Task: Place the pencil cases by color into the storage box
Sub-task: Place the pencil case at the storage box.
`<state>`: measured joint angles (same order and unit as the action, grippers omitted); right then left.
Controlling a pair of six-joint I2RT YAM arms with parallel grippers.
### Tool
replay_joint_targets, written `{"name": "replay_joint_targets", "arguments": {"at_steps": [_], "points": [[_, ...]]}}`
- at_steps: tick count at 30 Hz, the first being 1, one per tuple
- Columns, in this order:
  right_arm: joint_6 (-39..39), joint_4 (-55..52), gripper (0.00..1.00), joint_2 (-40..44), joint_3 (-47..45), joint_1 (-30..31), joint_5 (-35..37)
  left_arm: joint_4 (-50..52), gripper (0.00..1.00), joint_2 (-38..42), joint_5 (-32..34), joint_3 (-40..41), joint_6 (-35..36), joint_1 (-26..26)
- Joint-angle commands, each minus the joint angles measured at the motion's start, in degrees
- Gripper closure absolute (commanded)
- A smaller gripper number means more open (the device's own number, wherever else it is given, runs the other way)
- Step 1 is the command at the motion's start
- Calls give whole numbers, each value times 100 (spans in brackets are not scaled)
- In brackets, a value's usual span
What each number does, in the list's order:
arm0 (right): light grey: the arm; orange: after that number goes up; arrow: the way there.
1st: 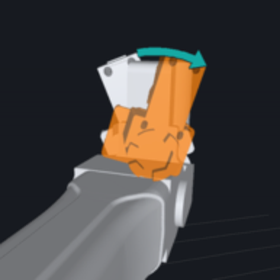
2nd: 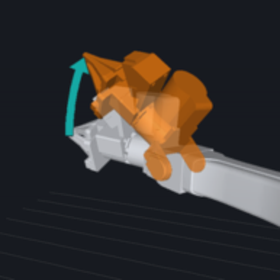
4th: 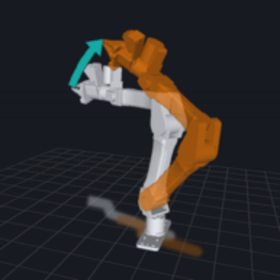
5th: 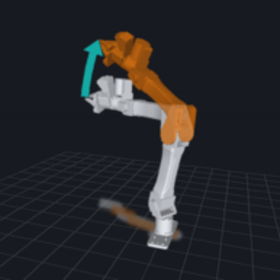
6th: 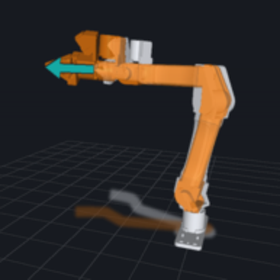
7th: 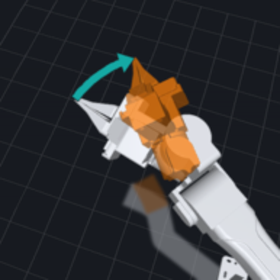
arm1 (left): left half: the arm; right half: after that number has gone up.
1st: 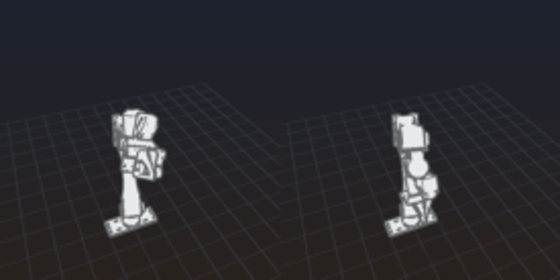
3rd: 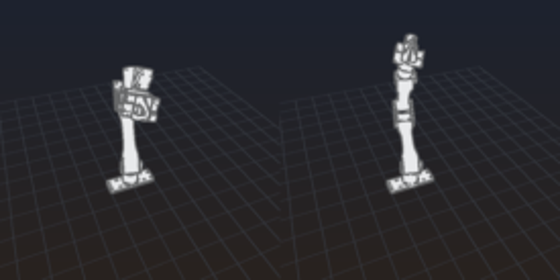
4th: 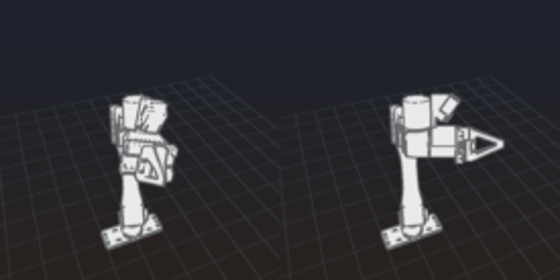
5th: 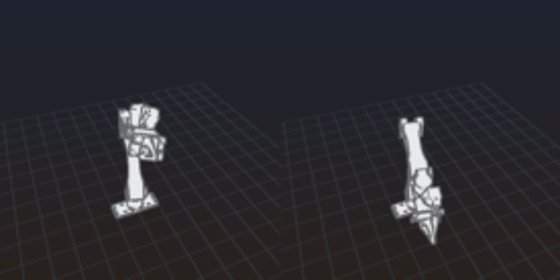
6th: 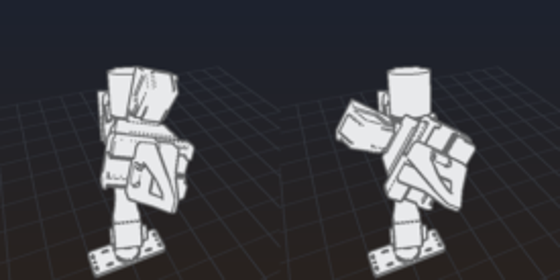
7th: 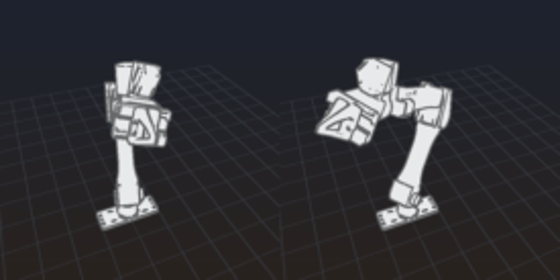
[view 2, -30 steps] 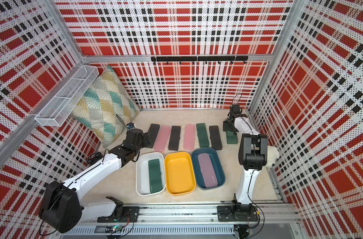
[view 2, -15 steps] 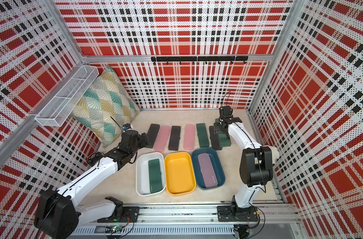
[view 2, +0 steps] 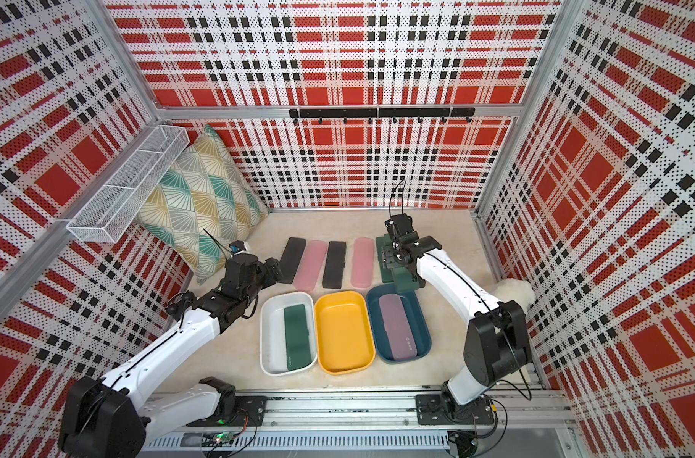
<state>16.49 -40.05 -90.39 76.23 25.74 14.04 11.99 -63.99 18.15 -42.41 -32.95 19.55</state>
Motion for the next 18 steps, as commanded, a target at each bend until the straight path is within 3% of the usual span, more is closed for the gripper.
{"name": "replay_joint_targets", "arguments": {"at_steps": [1, 18], "points": [[380, -12, 48, 279, -84, 347, 151, -118, 15, 146, -53, 49, 7, -99], [1681, -187, 48, 420, -81, 2224, 781, -74, 16, 383, 174, 187, -429, -259]]}}
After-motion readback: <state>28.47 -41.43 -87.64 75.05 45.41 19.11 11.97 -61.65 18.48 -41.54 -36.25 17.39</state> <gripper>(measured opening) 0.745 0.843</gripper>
